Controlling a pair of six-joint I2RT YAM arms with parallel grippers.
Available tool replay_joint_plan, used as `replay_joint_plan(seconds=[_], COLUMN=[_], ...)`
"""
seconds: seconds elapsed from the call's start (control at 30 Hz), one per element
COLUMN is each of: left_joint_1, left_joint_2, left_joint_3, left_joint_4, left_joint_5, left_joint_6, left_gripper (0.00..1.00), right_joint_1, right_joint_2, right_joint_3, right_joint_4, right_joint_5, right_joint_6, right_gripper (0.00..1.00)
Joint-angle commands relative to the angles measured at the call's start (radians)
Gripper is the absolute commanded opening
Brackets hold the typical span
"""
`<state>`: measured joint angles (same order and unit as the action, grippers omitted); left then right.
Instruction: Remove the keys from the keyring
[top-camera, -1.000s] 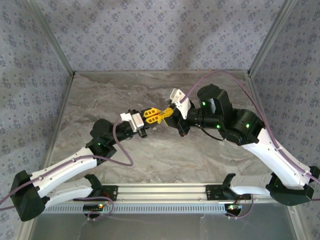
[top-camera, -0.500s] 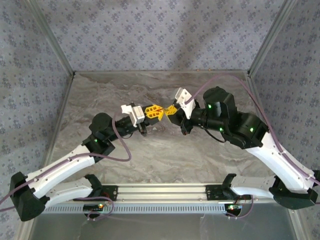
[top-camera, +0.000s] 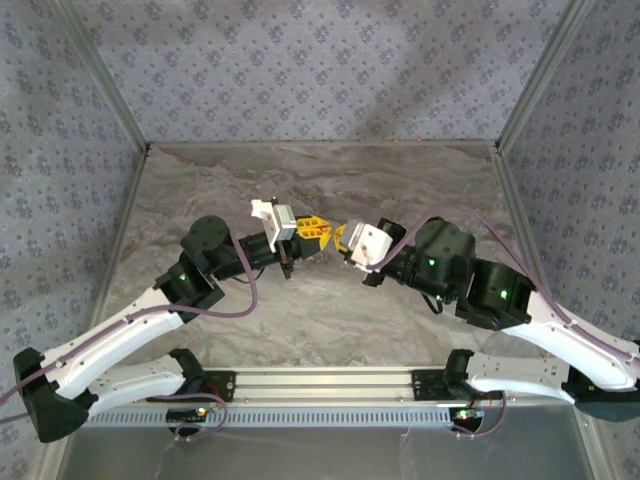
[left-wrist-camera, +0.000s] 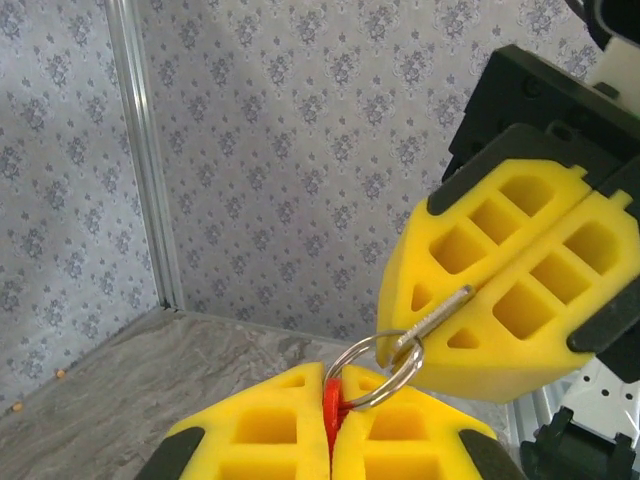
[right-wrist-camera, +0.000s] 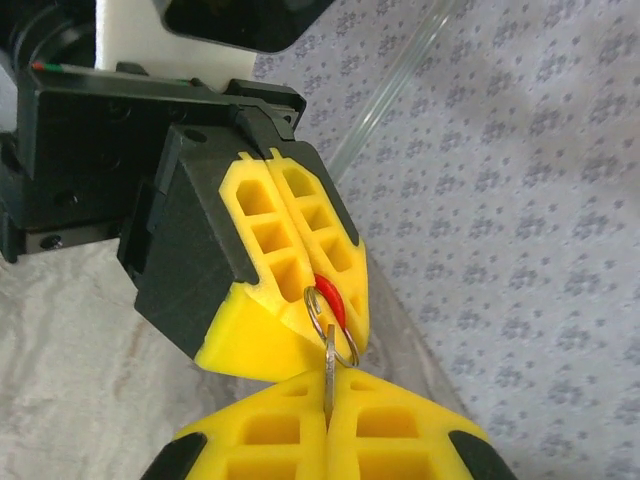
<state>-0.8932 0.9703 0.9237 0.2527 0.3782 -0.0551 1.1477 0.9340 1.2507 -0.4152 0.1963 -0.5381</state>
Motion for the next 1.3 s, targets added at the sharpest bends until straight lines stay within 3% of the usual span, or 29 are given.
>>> replay_joint_plan(seconds=[0.0, 0.53, 1.27], left_joint_1=[0.011, 0.014, 0.015], left_joint_2=[-0.008, 0.001, -0.01], left_joint_3=[0.056, 0.091, 0.098], left_joint_4=[-0.021, -0.089, -0.124], left_joint_5=[-0.053, -0.049, -0.035], left_joint_6=[-0.045, -0.064, -0.064], left_gripper=[0.0, 0.0, 0.0], right_joint_1=[0.05, 0.194, 0.274], right_joint_2=[-0.027, 0.035, 0.153], right_joint_3=[-0.039, -0.047, 0.021], right_joint_4=[0.025, -0.026, -0.097], right_joint_5=[0.027, 0.155, 0.136], right_joint_6=[-0.122, -0.305, -0.396], right_gripper=[0.0, 0.0, 0.0])
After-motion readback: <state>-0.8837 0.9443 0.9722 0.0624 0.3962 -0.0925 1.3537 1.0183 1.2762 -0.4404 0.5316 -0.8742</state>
